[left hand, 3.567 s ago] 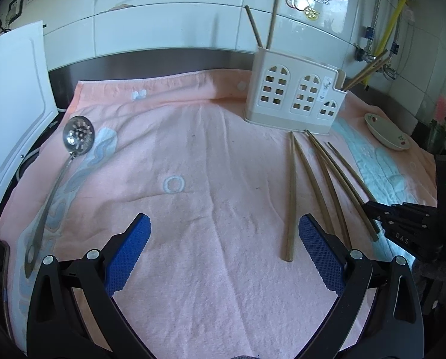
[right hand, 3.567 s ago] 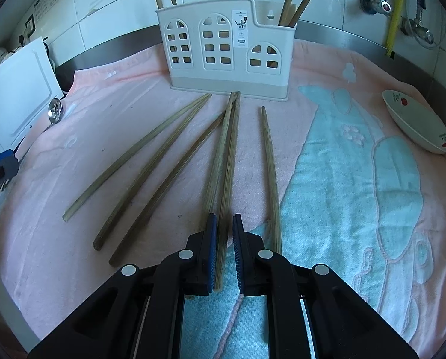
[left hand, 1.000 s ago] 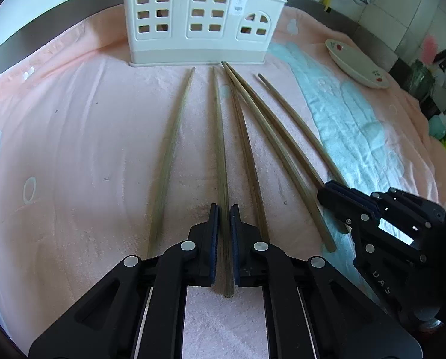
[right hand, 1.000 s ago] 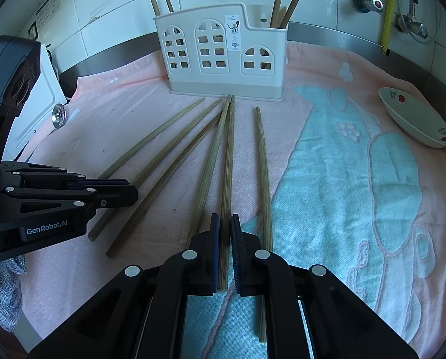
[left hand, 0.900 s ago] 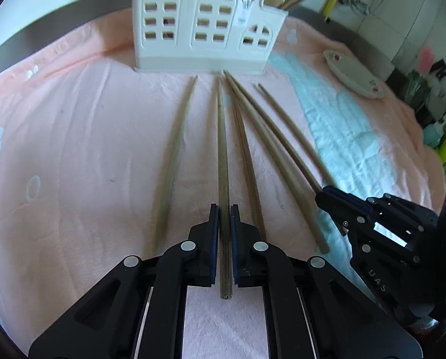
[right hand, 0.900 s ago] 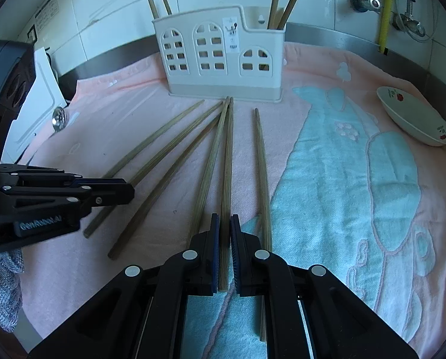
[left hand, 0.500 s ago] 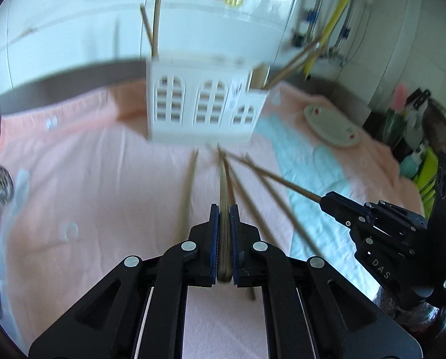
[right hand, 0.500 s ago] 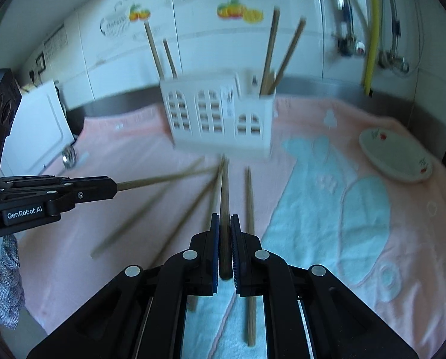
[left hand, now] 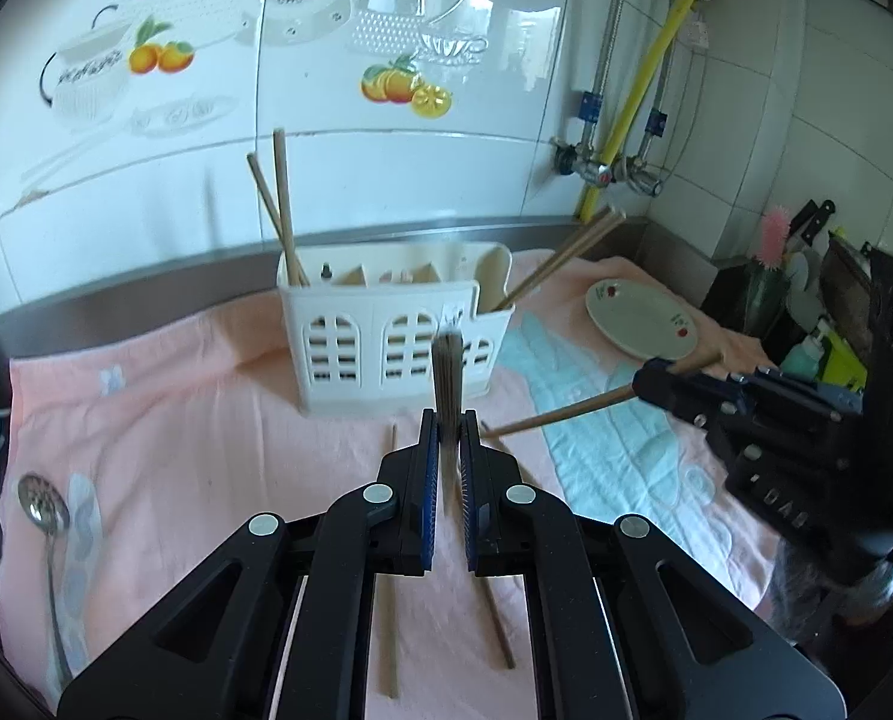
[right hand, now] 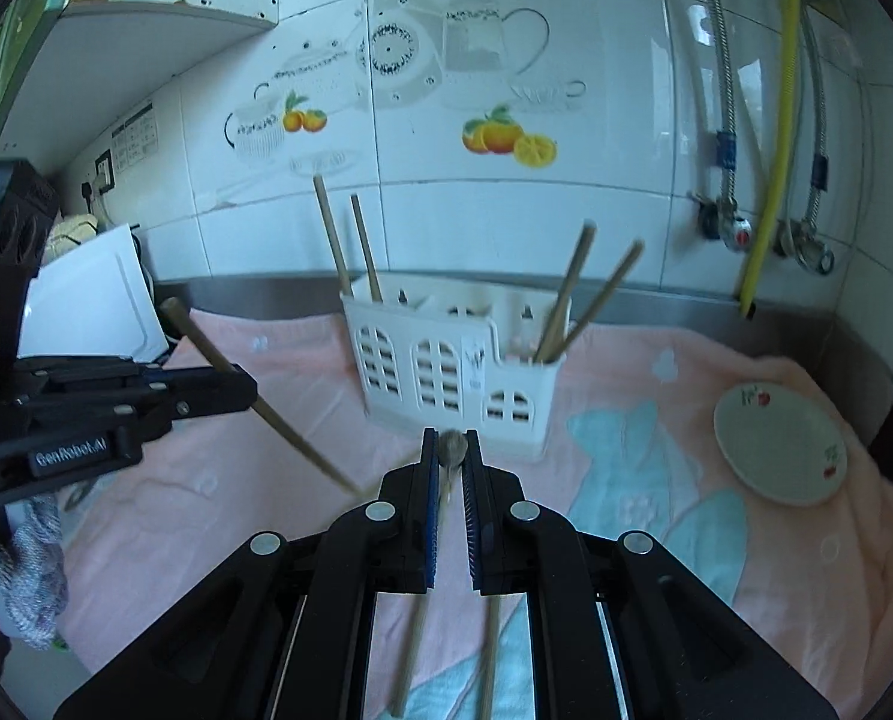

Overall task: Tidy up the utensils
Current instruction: 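Lift both chopsticks upright and carry them over the white holder, then lower both chopsticks into the holder and open both grippers, then withdraw both grippers from the holder toward the remaining chopsticks, then close the right gripper on a chopstick while the left gripper grasps another, then lift both held chopsticks upright and carry them over the white holder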

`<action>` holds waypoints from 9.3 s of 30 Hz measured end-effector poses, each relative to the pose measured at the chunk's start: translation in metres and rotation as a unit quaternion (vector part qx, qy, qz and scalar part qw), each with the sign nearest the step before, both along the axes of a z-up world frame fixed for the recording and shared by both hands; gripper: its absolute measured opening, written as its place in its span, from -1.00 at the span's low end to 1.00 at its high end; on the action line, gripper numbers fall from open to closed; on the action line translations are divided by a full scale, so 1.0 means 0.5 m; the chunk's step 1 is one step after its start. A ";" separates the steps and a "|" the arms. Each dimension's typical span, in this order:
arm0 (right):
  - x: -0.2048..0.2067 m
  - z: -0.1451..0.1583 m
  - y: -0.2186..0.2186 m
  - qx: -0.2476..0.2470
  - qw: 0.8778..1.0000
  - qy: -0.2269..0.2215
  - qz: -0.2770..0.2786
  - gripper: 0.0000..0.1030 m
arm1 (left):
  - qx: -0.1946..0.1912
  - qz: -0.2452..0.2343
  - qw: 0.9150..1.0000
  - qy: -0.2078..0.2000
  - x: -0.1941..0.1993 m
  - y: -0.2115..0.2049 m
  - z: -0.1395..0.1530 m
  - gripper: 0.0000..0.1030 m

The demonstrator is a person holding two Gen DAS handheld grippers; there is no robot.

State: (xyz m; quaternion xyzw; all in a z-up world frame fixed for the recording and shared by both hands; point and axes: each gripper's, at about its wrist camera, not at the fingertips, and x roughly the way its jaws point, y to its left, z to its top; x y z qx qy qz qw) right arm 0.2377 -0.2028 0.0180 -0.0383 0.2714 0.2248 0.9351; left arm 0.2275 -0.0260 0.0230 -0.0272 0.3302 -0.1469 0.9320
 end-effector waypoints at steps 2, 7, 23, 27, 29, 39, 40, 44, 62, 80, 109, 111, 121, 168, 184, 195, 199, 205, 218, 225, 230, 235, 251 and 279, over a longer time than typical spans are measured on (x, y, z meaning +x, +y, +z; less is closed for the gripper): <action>0.015 0.030 0.001 -0.003 1.000 0.003 0.007 -0.86 | 0.006 -0.001 1.000 -0.003 0.012 0.002 0.018 -0.88; 0.043 0.108 0.002 -0.007 1.000 0.001 0.023 -0.86 | 0.013 -0.007 1.000 -0.019 0.035 0.005 0.073 -0.88; 0.139 0.254 -0.013 -0.021 1.000 -0.017 0.002 -0.86 | 0.013 0.049 0.990 -0.129 0.153 0.034 0.289 -0.88; 0.160 0.254 -0.015 -0.022 0.999 -0.021 -0.009 -0.86 | 0.025 0.068 0.987 -0.141 0.195 0.032 0.291 -0.88; 0.169 0.256 -0.015 -0.018 0.999 -0.026 -0.012 -0.86 | 0.026 0.074 0.987 -0.139 0.215 0.036 0.278 -0.88; 0.217 0.263 0.016 0.004 0.998 -0.061 -0.024 -0.86 | 0.003 0.089 0.993 -0.079 0.277 0.067 0.166 -0.88; 0.226 0.261 0.019 0.007 0.998 -0.063 -0.026 -0.86 | 0.004 0.089 0.993 -0.074 0.281 0.070 0.156 -0.88; 0.254 0.256 0.023 0.026 0.997 -0.070 -0.037 -0.86 | 0.007 0.087 0.994 -0.064 0.284 0.076 0.136 -0.88; 0.305 0.151 0.047 0.005 0.999 -0.025 -0.047 -0.86 | 0.011 0.081 0.995 -0.055 0.274 0.082 0.125 -0.84; 0.184 0.195 0.001 0.004 0.997 -0.064 -0.048 -0.49 | 0.016 0.096 0.991 -0.093 0.165 0.097 0.178 -0.13; -0.112 -0.191 0.012 -0.010 0.997 0.081 -0.015 -0.39 | -0.025 0.145 0.988 -0.046 -0.123 0.173 -0.056 0.10; -0.113 -0.211 0.018 -0.014 0.996 0.090 -0.013 -0.43 | -0.028 0.147 0.988 -0.039 -0.130 0.177 -0.071 0.10; -0.088 -0.287 0.035 -0.018 0.991 0.134 -0.019 -0.53 | -0.031 0.161 0.986 -0.014 -0.156 0.193 -0.125 0.11; -0.089 -0.256 0.019 -0.034 0.994 0.100 -0.038 -0.87 | -0.044 0.050 0.996 0.061 -0.143 0.036 -0.227 0.11; -0.120 -0.147 -0.030 0.017 0.998 0.038 -0.044 -0.87 | -0.042 0.003 0.993 0.110 -0.083 -0.066 -0.300 -0.42; -0.127 -0.119 -0.039 0.024 0.999 0.017 -0.042 -0.87 | -0.031 0.014 0.991 0.126 -0.051 -0.095 -0.324 -0.59; -0.130 -0.108 -0.042 0.026 0.999 0.010 -0.043 -0.87 | -0.008 0.019 0.992 0.124 -0.044 -0.107 -0.324 -0.72; -0.131 -0.090 -0.042 0.028 0.999 0.000 -0.044 -0.86 | 0.011 0.016 0.990 0.136 -0.037 -0.111 -0.319 -0.85; -0.112 -0.057 -0.045 0.045 0.998 -0.001 -0.039 -0.87 | -0.003 0.013 0.997 0.077 -0.060 -0.051 -0.200 -0.88; -0.078 -0.035 -0.032 0.033 0.999 0.012 -0.026 -0.87 | -0.009 0.009 1.000 0.018 -0.054 -0.024 -0.107 -0.88; -0.049 -0.009 -0.025 0.026 0.999 0.020 -0.011 -0.87 | -0.010 -0.006 1.000 0.009 -0.035 -0.013 -0.069 -0.88; -0.016 0.029 -0.020 0.021 1.000 0.023 -0.002 -0.87 | -0.005 -0.013 1.000 0.005 -0.015 -0.008 -0.043 -0.88; 0.076 0.171 -0.021 0.016 1.000 0.003 -0.003 -0.86 | 0.011 -0.015 0.998 -0.052 0.026 0.021 0.109 -0.89; 0.252 0.280 -0.005 0.038 0.998 -0.045 -0.036 -0.86 | 0.024 0.056 0.989 -0.136 0.258 0.047 0.253 -0.89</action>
